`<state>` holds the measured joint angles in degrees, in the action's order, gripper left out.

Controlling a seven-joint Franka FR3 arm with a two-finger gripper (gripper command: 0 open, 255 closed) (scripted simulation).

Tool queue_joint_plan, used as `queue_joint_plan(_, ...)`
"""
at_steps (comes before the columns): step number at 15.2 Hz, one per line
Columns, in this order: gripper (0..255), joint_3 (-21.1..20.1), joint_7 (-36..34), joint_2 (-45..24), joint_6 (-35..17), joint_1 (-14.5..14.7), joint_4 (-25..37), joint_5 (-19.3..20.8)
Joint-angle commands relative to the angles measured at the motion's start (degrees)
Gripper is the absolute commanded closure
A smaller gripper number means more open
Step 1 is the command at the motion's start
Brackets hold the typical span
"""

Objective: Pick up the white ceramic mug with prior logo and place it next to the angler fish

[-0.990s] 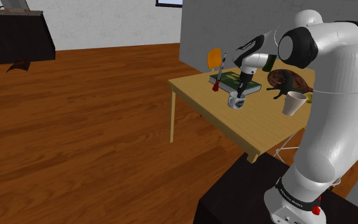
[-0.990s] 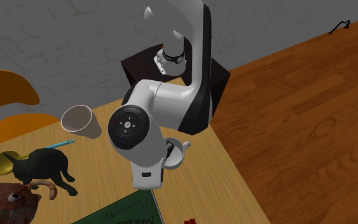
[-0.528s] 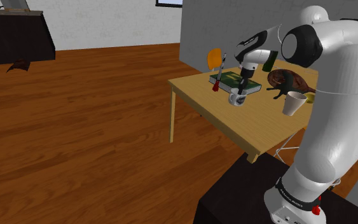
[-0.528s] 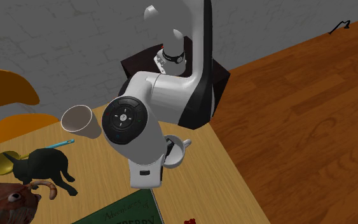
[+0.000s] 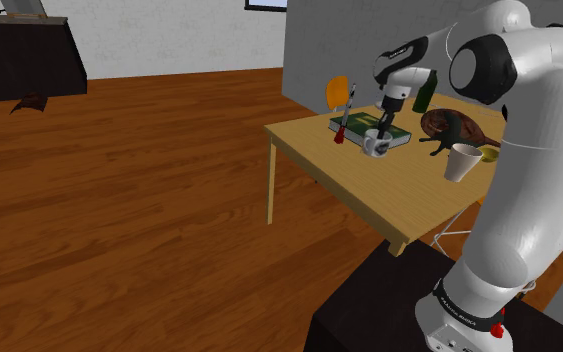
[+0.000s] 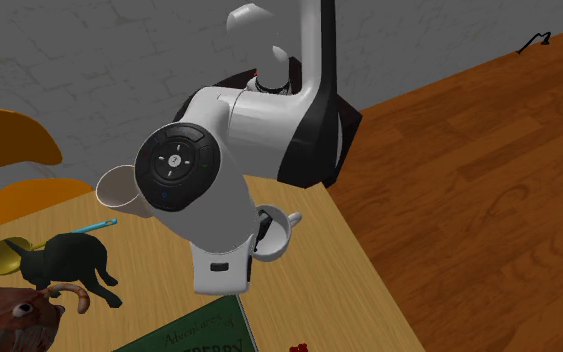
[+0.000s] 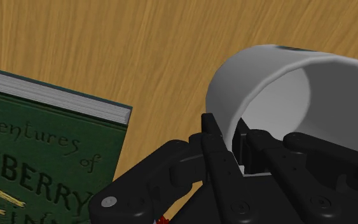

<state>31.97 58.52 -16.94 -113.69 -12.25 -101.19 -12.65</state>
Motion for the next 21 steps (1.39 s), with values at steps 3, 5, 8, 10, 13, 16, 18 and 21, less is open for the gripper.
queue_joint_plan(3, 255, 0.25, -0.69, 1.08, 2.75, 0.20, 1.87, 0.80)
queue_joint_plan(5, 255, 0.36, -0.94, 1.48, 4.14, 0.22, 2.93, 1.10)
queue_joint_plan(8, 255, 0.49, -1.28, 1.97, 6.25, 0.23, 4.65, 1.49)
queue_joint_plan(10, 255, 0.58, -1.48, 2.24, 7.68, 0.20, 5.87, 1.70)
queue_joint_plan(13, 255, 0.68, -1.75, 2.53, 9.87, 0.14, 7.82, 1.96)
queue_joint_plan(16, 255, 0.78, -1.97, 2.70, 12.10, 0.02, 9.94, 2.13)
queue_joint_plan(18, 255, 0.84, -2.09, 2.73, 13.62, -0.08, 11.44, 2.19)
queue_joint_plan(21, 255, 0.92, -2.23, 2.67, 15.95, -0.29, 13.83, 2.21)
